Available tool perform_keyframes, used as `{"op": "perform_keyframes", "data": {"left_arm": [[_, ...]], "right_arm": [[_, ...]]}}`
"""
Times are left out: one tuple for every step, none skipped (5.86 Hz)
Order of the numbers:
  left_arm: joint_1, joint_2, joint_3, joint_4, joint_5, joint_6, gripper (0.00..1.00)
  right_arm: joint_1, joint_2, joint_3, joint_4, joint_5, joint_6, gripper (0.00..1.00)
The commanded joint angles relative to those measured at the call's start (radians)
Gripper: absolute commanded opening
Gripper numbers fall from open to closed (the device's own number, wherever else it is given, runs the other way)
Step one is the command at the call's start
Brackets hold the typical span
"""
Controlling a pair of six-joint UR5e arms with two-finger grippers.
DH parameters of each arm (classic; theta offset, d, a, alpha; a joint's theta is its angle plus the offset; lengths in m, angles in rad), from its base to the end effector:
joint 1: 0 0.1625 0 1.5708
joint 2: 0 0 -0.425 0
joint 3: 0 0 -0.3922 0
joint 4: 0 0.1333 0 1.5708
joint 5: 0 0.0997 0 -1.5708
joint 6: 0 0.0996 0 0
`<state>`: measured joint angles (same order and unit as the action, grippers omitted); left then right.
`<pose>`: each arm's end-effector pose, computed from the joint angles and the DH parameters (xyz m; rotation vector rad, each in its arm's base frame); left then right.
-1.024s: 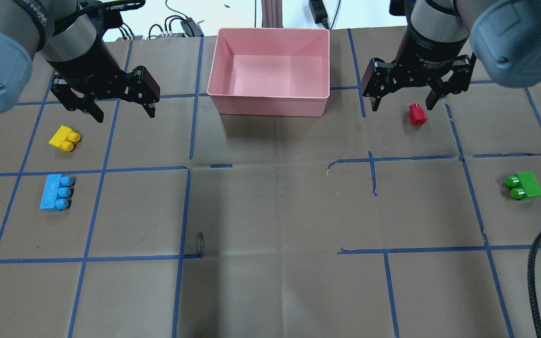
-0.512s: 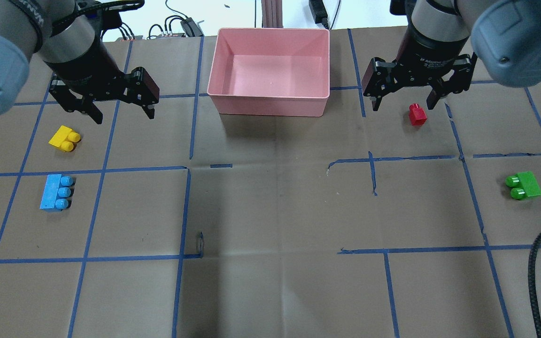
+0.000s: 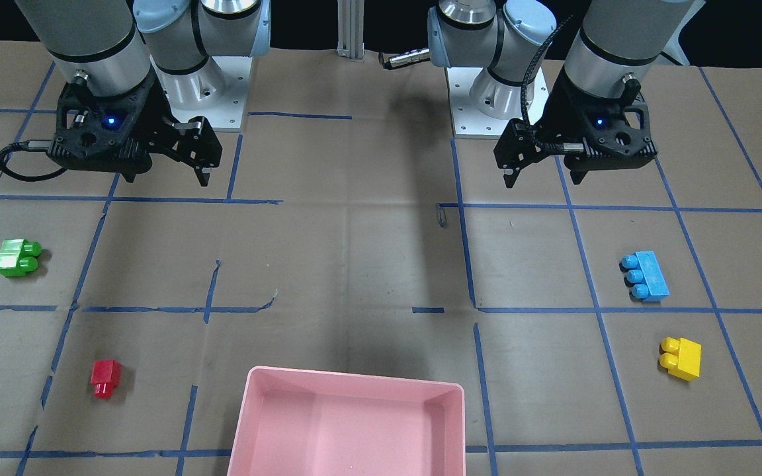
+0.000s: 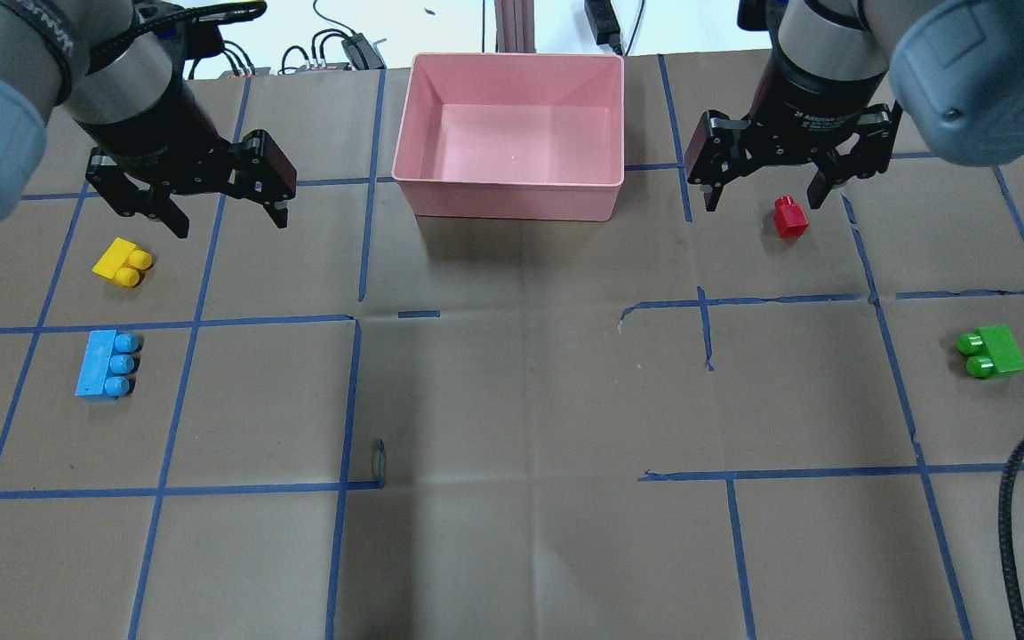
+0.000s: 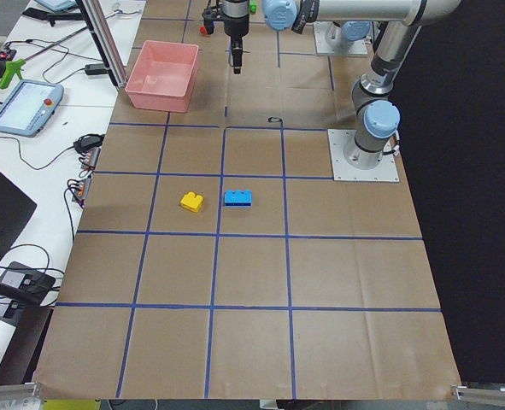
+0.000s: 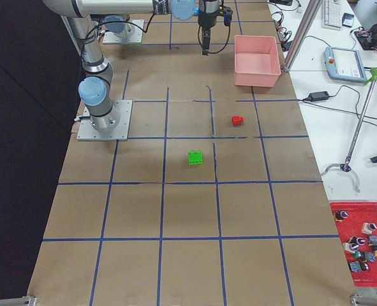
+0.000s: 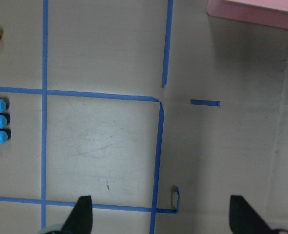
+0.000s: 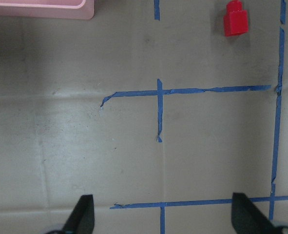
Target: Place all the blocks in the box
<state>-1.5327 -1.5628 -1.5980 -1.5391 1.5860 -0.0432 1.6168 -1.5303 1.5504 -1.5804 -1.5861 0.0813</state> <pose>-0.1130 -0.4943 0.4816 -0.1272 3.1238 -0.0196 0.1550 -0.5014 0.4786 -0.0550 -3.1251 -0.0149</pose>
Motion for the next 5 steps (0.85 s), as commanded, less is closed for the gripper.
{"op": "perform_keyframes", "data": {"left_arm": [[0.09, 0.003, -0.005, -0.004, 0.012, 0.04, 1.0], [0.214, -0.014, -0.01, -0.006, 0.0, 0.181, 1.0], [0.365, -0.019, -0.028, 0.008, 0.003, 0.371, 1.0], [0.496, -0.017, -0.042, 0.01, 0.006, 0.499, 1.0], [0.629, -0.026, -0.066, 0.005, 0.006, 0.619, 0.99]], "right_arm": [[0.0, 0.001, 0.002, -0.001, 0.0, -0.002, 1.0], [0.0, -0.001, 0.003, -0.001, 0.0, -0.002, 1.0], [0.0, -0.001, 0.005, -0.001, 0.0, -0.002, 1.0], [0.0, 0.002, 0.013, -0.003, 0.0, -0.003, 1.0], [-0.006, 0.004, 0.017, -0.004, 0.002, -0.026, 1.0]]}}
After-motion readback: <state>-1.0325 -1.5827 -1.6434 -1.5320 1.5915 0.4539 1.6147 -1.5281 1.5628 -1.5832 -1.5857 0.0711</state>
